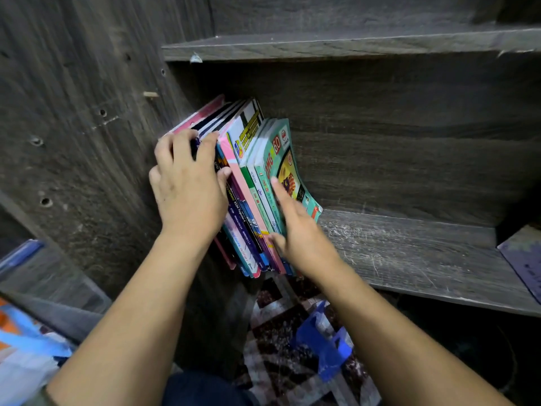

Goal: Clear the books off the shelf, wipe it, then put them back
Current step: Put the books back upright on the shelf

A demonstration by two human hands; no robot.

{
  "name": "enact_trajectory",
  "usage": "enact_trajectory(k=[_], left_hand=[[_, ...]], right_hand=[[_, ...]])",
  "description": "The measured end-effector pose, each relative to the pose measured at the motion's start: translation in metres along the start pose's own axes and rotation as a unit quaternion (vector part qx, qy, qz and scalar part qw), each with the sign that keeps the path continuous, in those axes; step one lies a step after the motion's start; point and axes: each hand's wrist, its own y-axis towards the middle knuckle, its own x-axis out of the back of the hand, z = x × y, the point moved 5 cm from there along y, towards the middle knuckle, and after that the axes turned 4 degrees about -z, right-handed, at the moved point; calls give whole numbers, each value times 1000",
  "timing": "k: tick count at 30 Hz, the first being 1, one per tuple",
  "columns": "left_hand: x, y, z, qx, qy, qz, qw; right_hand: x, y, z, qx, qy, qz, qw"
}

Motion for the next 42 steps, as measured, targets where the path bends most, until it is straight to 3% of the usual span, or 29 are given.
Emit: enact_trajectory(k=[6, 14, 25, 31, 37, 42], left_hand=[[2, 3, 0, 3, 2, -11, 1000], [3, 1, -3, 35, 34, -2, 999], [7, -5, -32, 4, 30, -26, 999], [8, -9, -51, -29, -71, -6, 997], [12, -11, -51, 46, -232, 42, 971], [28, -16, -58, 77, -190, -12, 979]], right_hand=[[30, 26, 42, 81, -46, -23, 995], [30, 41, 48, 55, -32, -10, 998], [49, 28, 34, 18, 4, -90, 996], [57, 22, 29, -3, 16, -120, 993], [67, 15, 25, -11, 30, -126, 991], [71, 12, 18, -22, 39, -136, 990]])
